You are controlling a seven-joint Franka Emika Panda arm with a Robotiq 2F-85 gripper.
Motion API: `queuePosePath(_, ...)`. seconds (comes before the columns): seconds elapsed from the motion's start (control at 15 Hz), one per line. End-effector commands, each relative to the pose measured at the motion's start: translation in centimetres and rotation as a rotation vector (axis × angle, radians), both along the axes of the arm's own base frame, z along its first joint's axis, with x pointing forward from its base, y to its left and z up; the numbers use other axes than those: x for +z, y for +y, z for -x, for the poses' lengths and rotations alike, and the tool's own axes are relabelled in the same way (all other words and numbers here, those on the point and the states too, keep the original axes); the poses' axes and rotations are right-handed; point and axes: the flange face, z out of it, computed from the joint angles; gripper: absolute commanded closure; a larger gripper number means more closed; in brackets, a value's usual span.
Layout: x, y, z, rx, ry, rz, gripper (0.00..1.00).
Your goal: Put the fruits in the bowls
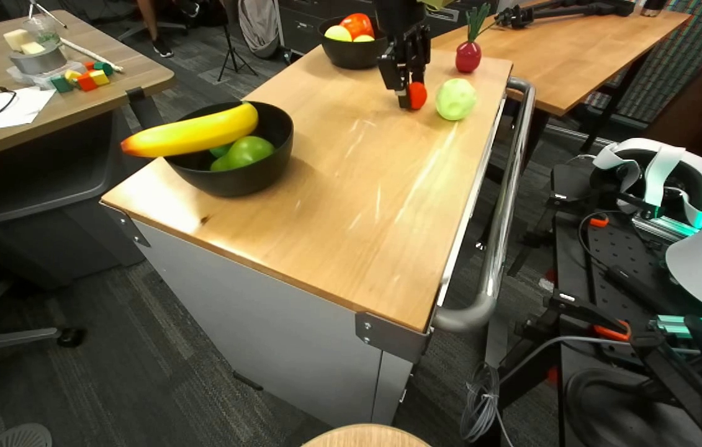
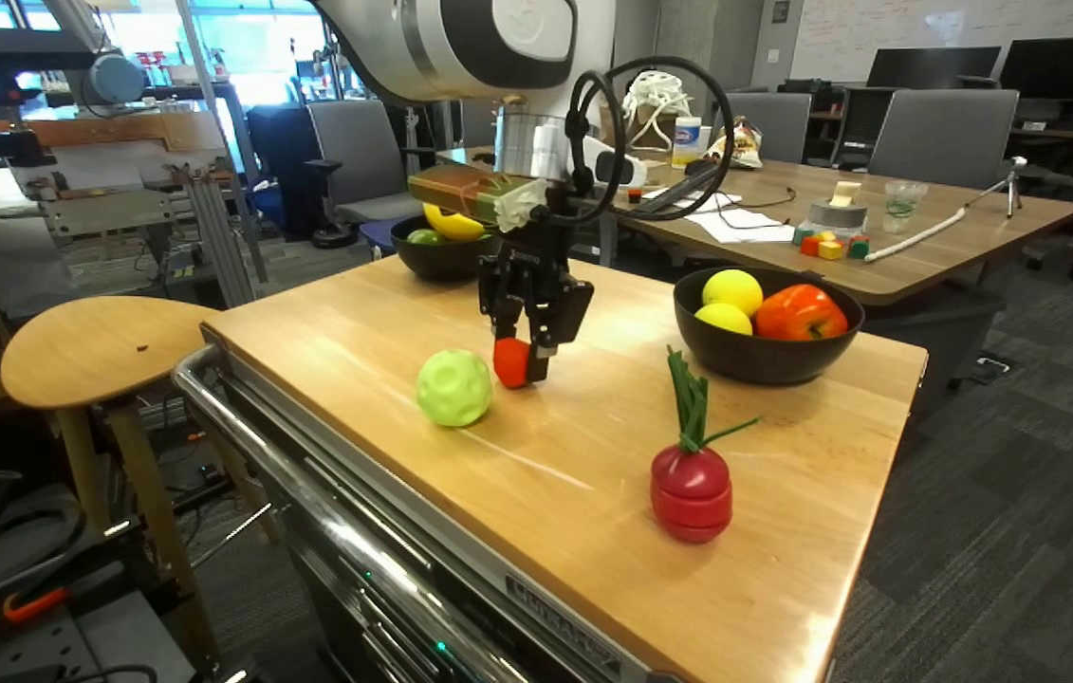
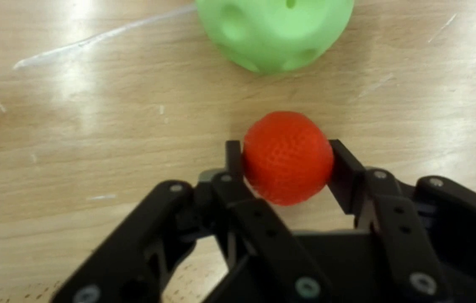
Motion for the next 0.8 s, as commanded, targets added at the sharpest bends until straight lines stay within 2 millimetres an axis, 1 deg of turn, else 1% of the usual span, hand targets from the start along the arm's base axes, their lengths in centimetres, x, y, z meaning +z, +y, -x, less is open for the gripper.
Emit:
queuePosePath(0.0, 2.7, 2.5, -0.6, 0.041, -0.039, -0.039, 0.77)
queuePosePath(0.07, 3.9, 3.6, -1.0, 0.064, -0.07, -0.074, 0.77)
queuePosePath(0.27, 8.4, 8.2, -2.4, 0.172, -0.172, -0.169, 0.77)
queuePosePath(0.33, 9.9, 9.8, -3.1, 0.217, -0.205, -0.179, 0.77)
queuePosePath(0.47, 12.2, 12.7, -4.7, 0.314, -0.26, -0.204, 0.77)
queuePosePath(0.53, 13.0, 13.9, -5.5, 0.361, -0.283, -0.223, 0.77)
queuePosePath(0.6, 13.3, 15.2, -6.6, 0.41, -0.301, -0.243, 0.77)
queuePosePath(0.73, 13.4, 17.4, -8.2, 0.499, -0.324, -0.302, 0.77)
